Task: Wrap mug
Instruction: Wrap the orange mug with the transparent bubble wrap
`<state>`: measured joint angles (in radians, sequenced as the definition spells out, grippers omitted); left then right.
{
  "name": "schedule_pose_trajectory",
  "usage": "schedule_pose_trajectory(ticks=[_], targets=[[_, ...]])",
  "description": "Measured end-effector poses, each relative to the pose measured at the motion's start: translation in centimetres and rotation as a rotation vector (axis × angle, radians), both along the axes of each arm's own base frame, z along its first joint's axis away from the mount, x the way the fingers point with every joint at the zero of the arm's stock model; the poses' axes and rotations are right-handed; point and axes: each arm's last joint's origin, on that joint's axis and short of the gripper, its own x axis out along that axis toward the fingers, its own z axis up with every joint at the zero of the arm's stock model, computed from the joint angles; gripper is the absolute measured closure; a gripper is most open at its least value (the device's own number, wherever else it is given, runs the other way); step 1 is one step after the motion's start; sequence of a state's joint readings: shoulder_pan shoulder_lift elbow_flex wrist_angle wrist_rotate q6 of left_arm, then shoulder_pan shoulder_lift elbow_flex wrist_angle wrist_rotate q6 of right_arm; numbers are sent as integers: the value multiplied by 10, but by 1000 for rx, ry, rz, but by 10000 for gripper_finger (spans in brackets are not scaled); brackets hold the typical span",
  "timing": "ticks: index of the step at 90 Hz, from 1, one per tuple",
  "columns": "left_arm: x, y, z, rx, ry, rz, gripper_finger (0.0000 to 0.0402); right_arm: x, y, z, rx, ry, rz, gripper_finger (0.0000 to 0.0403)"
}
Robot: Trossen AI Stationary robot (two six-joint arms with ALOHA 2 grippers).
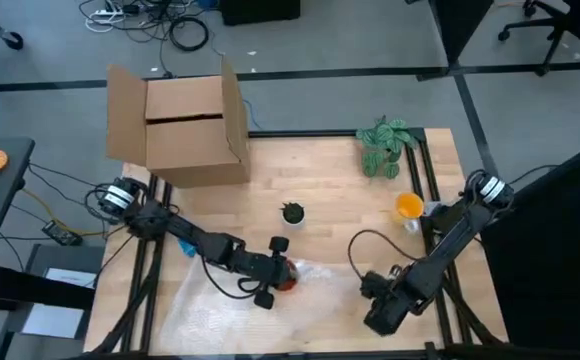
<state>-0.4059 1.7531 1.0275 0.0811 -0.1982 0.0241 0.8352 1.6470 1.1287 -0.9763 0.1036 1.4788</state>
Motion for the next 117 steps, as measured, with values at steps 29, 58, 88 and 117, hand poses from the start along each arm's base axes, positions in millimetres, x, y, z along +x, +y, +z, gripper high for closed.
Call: schedule_pose_trajectory(ticks=[29,58,88,117], targets=[[0,0,0,2,2,-1,402,23,-34,-17,3,37,34,305],[0,0,-1,3,5,-1,402,37,-70,-8,57,113,187,272],[0,0,-1,1,6,1,402,40,-89,-43,199,64,280,241],[1,1,0,18,3,-6,402,43,-90,-56,247,-67,284,289]])
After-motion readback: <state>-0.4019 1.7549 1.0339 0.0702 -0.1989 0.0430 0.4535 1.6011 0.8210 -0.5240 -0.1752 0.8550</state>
